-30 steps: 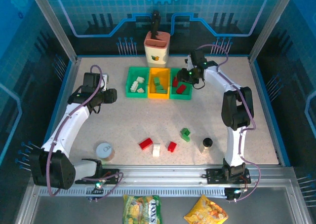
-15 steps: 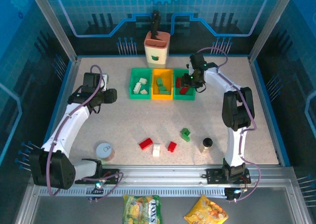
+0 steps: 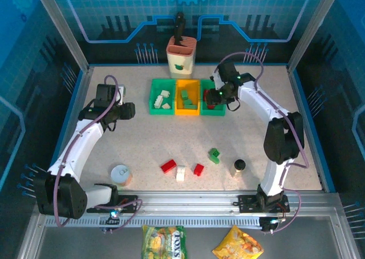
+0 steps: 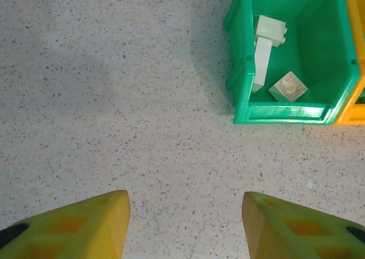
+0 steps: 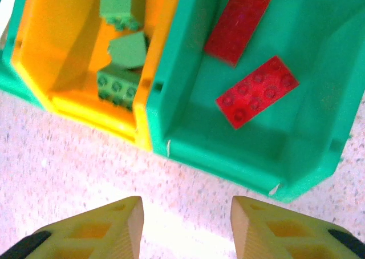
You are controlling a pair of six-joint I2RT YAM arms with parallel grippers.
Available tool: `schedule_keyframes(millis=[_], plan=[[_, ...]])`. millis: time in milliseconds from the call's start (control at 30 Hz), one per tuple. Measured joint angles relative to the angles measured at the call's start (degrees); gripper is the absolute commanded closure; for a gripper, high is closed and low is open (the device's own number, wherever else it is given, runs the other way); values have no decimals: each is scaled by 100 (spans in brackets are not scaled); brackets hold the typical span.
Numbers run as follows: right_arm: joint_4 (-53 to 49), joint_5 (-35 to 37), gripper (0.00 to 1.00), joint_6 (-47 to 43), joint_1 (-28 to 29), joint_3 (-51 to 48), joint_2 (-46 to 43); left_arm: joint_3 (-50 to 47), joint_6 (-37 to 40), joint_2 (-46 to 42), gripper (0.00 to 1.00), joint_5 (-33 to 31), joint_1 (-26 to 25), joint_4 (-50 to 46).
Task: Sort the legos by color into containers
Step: Pick up the lego from the bottom-center of the table.
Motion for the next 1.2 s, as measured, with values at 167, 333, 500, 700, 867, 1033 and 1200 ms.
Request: schedule_keyframes(millis=[167,333,500,700,867,1033,1200], plan=[[-201,-20,55,-219,245,-562,-457,0,0,0,44,0,4,-2],[-385,-66,54,-535,632,-1102,-850,0,0,0,44,0,4,-2],[-522,-66,53,-695,1064,-1687,-1235,0,0,-11,44,-4,4,-2],[-660,4,52,-579,1753,-2312,-1604,0,2,-37,44,-4,11,-2],[-791,146,50,-223,2439,-2747,-1812,0,0,-37,44,4,22,-2],[-986,442,48,74,3139,-2826,-1810,0,-2,-37,44,59,26,-2],[-1158,706,43,179,3569,-2822,-1668,0,-2,-37,44,68,26,-2]])
